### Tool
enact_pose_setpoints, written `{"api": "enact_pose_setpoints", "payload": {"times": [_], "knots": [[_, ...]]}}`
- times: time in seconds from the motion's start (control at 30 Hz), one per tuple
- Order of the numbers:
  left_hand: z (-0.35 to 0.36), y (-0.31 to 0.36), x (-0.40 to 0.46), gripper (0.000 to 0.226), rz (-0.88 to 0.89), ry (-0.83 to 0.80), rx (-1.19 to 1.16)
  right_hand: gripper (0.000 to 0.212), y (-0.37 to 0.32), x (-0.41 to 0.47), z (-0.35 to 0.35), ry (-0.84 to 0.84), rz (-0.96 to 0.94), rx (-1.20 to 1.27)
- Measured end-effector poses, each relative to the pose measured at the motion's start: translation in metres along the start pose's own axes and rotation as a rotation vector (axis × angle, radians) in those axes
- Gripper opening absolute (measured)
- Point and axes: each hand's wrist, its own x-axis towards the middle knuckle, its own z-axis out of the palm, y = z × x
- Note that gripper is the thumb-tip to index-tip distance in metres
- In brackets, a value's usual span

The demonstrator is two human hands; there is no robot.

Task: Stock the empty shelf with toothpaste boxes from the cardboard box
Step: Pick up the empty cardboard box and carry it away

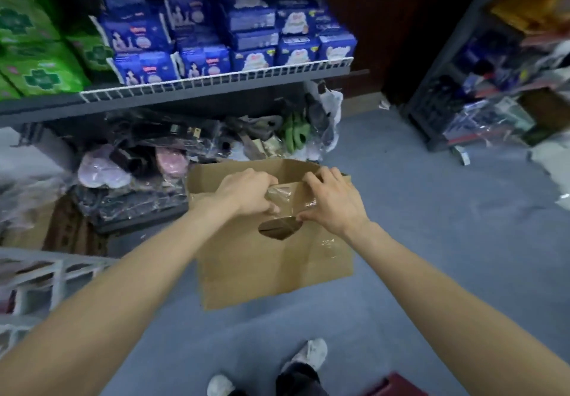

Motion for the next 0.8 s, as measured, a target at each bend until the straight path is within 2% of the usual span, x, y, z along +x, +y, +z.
{"api": "enact_pose_setpoints", "payload": {"times": [0.27,0.37,0.8], "knots": [[0.012,0.156,0.105,0.024,0.192,-0.005,0.042,0.068,0.166,-0.045,-0.014,0.004,0.273,0.011],[0.012,0.207,0.135,0.012,0.254,-0.019,0.016,0.070,0.214,-0.059,-0.025,0.008,0.384,0.036],[0.041,0.475,0.312,0.022,0.661,-0.232,0.024,0.067,0.474,-0.136,-0.053,0.092,0.829,0.089]]}}
